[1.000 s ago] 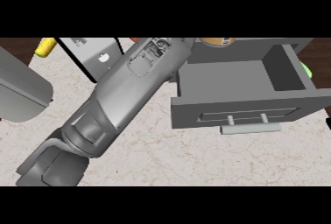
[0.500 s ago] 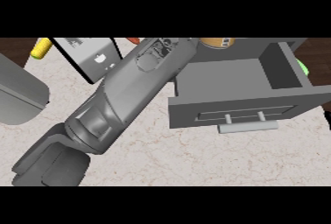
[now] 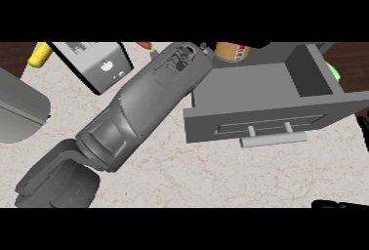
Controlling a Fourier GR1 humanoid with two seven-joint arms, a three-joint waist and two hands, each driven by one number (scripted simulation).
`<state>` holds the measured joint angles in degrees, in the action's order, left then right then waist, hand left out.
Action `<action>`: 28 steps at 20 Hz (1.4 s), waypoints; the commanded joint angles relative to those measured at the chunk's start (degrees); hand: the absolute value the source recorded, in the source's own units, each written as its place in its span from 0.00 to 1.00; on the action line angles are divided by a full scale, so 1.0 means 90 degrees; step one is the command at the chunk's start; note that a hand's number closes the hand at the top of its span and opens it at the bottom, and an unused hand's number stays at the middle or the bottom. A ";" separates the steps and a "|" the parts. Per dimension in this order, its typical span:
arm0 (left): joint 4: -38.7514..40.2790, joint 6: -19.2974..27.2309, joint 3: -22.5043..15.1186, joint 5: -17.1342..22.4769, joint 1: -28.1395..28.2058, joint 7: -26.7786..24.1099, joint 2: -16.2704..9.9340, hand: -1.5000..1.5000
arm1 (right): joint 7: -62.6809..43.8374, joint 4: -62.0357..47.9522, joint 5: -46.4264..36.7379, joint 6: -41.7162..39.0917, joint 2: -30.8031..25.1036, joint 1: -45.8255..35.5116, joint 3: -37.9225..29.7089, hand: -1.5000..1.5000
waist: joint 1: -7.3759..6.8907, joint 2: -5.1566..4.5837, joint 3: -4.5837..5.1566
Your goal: Pick up the can, place it into the drawer and close the drawer
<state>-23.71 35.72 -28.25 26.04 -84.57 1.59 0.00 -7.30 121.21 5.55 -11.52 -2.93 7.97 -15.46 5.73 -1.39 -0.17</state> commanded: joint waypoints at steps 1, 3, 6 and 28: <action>0.0252 -0.0045 -0.0243 0.0054 0.0287 -0.0486 0.0000 1.00 | -0.0164 -0.0049 -0.0286 0.0175 0.0124 -0.0172 0.0262 0.00 | -0.0004 -0.0035 0.0005; 0.0278 0.0076 -0.0433 0.0113 0.0239 -0.0362 0.0000 1.00 | -0.0293 0.0062 0.0076 0.0041 -0.0136 -0.0271 -0.0030 0.00 | 0.0127 -0.0037 0.0000; 0.0410 0.0160 -0.0567 0.0074 0.0198 -0.0518 0.0000 1.00 | -0.0127 0.0132 -0.0163 0.0121 0.0038 -0.0189 0.0161 0.00 | 0.0107 -0.0036 0.0002; 0.0112 0.1104 -0.0787 0.1050 0.0532 -0.0767 0.0000 0.00 | 0.0336 0.0399 -0.1160 0.0027 -0.0519 -0.0392 0.0192 0.00 | 0.0123 -0.0052 0.0009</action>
<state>-21.95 45.29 -36.13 33.57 -80.64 -3.83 0.00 -6.70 124.46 -0.34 -11.23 -5.70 5.00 -13.83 7.32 -1.77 -0.12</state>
